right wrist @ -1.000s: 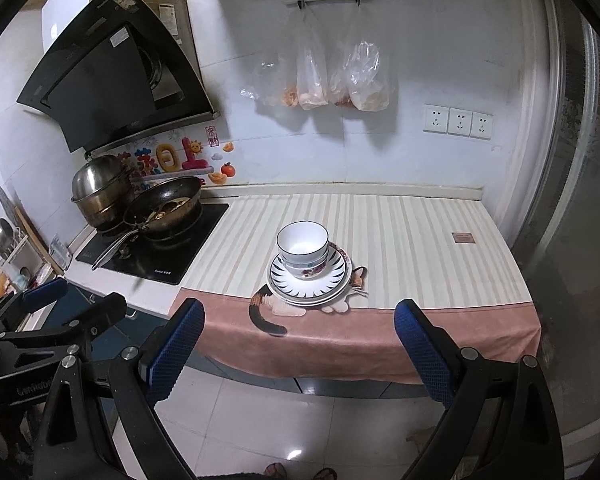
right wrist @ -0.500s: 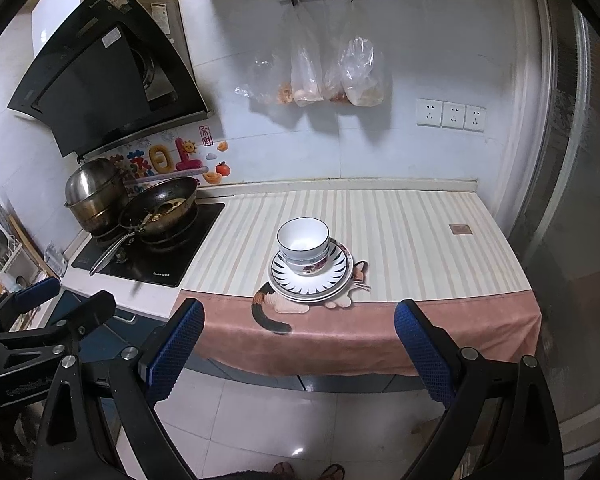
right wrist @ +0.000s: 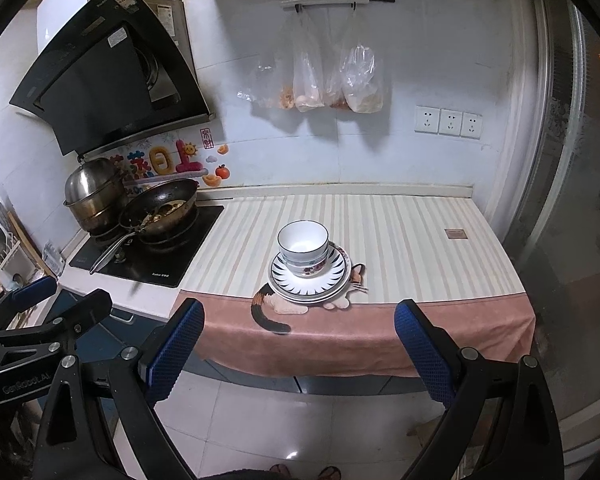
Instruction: Organize plates and bowls
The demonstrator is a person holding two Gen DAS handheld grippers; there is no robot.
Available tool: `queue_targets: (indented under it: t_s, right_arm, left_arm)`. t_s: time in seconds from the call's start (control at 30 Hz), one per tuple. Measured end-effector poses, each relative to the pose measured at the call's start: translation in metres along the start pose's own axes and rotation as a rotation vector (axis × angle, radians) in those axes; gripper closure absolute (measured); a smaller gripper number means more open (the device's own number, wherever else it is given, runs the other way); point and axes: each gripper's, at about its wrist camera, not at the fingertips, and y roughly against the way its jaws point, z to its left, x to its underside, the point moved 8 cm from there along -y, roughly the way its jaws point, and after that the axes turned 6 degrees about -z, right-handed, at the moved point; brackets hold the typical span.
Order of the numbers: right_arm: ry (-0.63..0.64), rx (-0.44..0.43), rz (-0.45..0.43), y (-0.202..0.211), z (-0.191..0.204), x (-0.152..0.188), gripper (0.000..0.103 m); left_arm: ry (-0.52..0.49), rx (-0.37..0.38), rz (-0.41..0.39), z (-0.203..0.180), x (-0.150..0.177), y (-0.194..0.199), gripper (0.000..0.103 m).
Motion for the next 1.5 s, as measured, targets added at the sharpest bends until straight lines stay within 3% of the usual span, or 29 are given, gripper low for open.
queue_targets:
  t_s: [1.5]
  right_arm:
    - [-0.009, 0.038, 0.005, 0.003, -0.013, 0.001, 0.005]
  left_arm:
    - [0.014, 0.009, 0.016, -0.015, 0.006, 0.001, 0.003]
